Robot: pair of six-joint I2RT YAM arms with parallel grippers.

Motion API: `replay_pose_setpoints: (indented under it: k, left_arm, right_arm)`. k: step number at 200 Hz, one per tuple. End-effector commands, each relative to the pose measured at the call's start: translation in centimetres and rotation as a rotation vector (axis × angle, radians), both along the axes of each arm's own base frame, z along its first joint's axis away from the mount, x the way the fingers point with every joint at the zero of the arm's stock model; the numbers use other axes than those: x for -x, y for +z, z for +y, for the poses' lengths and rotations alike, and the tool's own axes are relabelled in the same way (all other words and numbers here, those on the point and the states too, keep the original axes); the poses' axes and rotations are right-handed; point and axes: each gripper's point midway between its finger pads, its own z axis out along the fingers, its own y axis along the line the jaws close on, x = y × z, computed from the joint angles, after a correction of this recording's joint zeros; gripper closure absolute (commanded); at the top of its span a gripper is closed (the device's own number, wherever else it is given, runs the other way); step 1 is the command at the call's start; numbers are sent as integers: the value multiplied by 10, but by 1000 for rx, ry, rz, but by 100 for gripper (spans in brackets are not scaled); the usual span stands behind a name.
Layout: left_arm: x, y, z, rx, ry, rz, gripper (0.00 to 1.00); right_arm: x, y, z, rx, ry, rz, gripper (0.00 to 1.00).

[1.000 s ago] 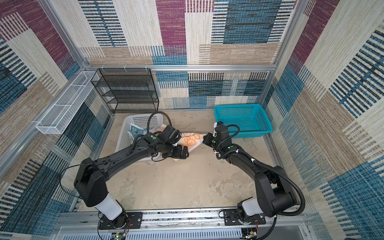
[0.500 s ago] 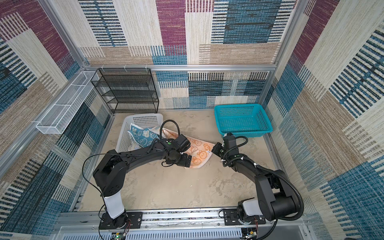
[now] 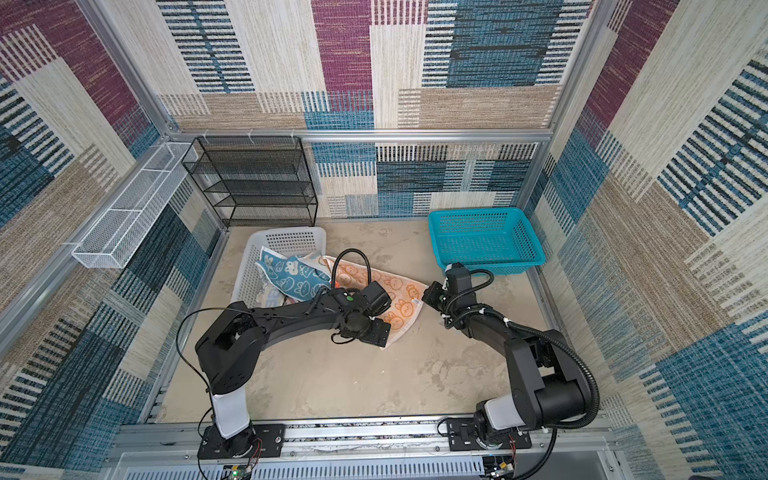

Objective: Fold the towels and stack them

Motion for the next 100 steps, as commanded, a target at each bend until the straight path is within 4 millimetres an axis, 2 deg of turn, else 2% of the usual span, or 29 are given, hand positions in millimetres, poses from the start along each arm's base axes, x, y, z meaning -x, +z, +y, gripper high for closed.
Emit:
replay_pose_setpoints:
  k: [1, 29, 54, 77, 100]
  left_arm:
    - [1, 5, -17, 63, 20, -10, 15]
    - [3, -10, -17, 31, 14, 9, 33]
    - [-4, -21, -10, -3, 20, 14, 52]
    - [-24, -28, 5, -33, 58, 22, 63]
    - [-52, -24, 23, -37, 103, 6, 73]
  right_arm:
    - [-6, 7, 4, -18, 9, -36, 100]
    - [-7, 9, 3, -18, 5, -42, 100]
    - [-7, 11, 6, -36, 12, -43, 100]
    - [-7, 12, 9, -65, 17, -46, 100]
    - [-5, 12, 14, -94, 26, -43, 100]
